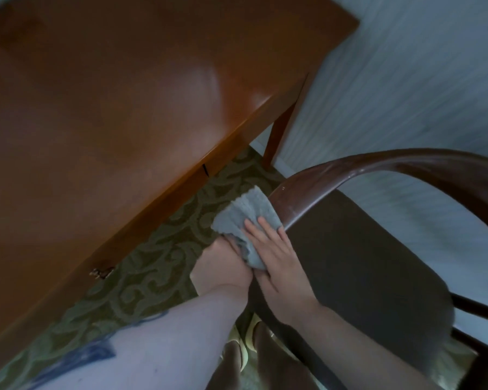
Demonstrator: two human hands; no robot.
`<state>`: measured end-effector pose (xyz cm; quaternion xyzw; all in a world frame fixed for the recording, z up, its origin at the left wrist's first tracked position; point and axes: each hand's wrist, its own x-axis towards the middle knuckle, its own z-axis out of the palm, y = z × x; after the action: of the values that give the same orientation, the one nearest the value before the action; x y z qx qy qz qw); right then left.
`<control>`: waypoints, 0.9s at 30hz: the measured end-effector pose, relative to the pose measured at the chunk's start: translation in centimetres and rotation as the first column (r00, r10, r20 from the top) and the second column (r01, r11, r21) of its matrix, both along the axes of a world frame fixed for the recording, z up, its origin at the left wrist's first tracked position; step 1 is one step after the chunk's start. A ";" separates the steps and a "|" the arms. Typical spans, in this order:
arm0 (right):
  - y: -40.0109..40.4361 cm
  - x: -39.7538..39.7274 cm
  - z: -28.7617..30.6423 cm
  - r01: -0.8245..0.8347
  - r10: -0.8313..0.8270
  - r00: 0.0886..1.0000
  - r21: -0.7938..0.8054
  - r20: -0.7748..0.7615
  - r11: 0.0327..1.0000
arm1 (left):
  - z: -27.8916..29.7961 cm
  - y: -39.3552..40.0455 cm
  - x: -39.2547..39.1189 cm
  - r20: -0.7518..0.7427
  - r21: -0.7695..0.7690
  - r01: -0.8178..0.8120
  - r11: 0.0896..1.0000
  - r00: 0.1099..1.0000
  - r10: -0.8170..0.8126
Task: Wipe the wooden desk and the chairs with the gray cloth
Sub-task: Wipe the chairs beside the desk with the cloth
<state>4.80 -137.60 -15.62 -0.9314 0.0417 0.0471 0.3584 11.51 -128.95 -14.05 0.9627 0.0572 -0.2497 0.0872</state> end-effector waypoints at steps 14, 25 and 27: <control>-0.8 1.0 -0.7 -0.062 0.070 0.997 -0.168 0.041 0.984 | -0.5 0.5 -0.1 0.018 -0.143 -0.016 0.990 1.000 0.019; 1.8 2.9 0.4 0.317 -0.319 0.945 0.036 0.076 0.948 | -0.3 0.0 -0.1 0.035 -0.089 0.006 0.996 0.999 -0.003; 0.0 1.8 0.3 0.092 -0.092 0.995 -0.003 0.033 0.996 | -0.4 0.0 -0.1 0.040 -0.056 0.028 0.998 0.999 -0.026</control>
<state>6.56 -137.59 -15.37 -0.9300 0.0786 0.0152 0.3587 11.38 -128.99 -14.41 0.9652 0.0353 -0.2334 0.1123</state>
